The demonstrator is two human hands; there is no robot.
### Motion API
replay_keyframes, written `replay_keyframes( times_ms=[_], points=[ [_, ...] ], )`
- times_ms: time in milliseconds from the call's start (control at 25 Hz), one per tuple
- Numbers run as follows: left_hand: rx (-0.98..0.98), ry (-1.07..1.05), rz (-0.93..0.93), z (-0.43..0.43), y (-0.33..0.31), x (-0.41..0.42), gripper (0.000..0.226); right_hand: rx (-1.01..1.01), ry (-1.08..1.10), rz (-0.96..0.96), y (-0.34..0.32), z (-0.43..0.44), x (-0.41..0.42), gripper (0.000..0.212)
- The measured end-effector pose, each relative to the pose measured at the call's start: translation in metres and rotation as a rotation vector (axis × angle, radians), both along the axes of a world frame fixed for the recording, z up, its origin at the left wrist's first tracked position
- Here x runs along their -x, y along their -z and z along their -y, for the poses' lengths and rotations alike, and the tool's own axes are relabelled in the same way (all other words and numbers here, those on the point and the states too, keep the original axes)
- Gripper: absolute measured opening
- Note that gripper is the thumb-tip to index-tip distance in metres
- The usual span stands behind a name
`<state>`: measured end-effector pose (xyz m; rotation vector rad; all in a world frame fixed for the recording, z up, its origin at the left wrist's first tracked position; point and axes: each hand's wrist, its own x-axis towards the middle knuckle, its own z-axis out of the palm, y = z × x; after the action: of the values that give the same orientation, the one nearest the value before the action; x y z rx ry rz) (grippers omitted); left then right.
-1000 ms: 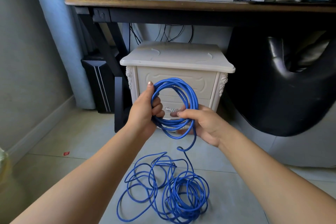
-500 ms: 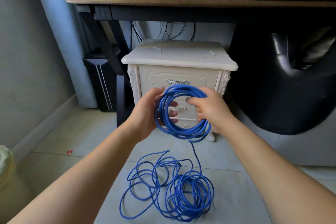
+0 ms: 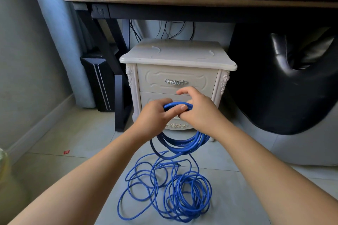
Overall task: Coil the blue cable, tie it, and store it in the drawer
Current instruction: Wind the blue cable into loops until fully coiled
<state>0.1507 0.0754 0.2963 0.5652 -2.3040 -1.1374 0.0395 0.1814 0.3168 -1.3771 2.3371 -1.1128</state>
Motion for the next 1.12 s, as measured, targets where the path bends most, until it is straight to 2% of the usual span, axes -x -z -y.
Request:
replay_keyframes(
  times_ms=[80, 200, 280, 400, 480, 600, 760, 840, 920, 1000, 1120],
  points=[
    [-0.012, -0.033, -0.058, 0.001, -0.001, 0.001, 0.043, 0.039, -0.032, 0.156, -0.004, -0.002, 0.003, 0.039],
    [-0.013, -0.086, -0.126, 0.002, -0.003, -0.001, 0.046, -0.083, -0.09, 0.307, -0.007, -0.008, 0.012, 0.025],
    [-0.043, -0.153, -0.168, 0.007, -0.003, -0.003, 0.056, -0.188, -0.123, 0.415, -0.006, -0.016, 0.017, 0.029],
    [-0.204, -0.293, -0.302, 0.015, -0.003, -0.002, 0.055, -0.218, -0.15, 0.587, -0.004, -0.025, 0.023, 0.033],
    [-0.323, -0.357, -0.367, 0.012, -0.005, 0.001, 0.053, -0.134, -0.147, 0.621, -0.003, -0.024, 0.022, 0.03],
    [-0.525, -0.412, -0.478, 0.001, -0.008, 0.008, 0.05, 0.095, -0.104, 0.61, 0.0, -0.014, 0.009, 0.019],
    [-0.612, -0.43, -0.545, -0.011, -0.01, 0.017, 0.055, 0.468, -0.082, 0.832, 0.0, 0.002, -0.014, 0.009],
    [-0.631, -0.369, -0.5, -0.014, -0.007, 0.019, 0.056, 0.56, 0.013, 0.809, -0.002, 0.007, -0.013, 0.013],
    [-0.624, -0.313, -0.38, -0.013, -0.003, 0.016, 0.057, 0.541, 0.074, 0.734, -0.003, 0.007, -0.006, 0.019],
    [-0.623, -0.223, -0.302, -0.008, -0.001, 0.01, 0.059, 0.455, 0.085, 0.636, -0.005, 0.004, 0.002, 0.023],
    [-0.62, -0.029, -0.316, 0.0, -0.006, -0.001, 0.054, 0.222, 0.022, 0.436, -0.002, 0.0, 0.007, 0.028]
  ],
)
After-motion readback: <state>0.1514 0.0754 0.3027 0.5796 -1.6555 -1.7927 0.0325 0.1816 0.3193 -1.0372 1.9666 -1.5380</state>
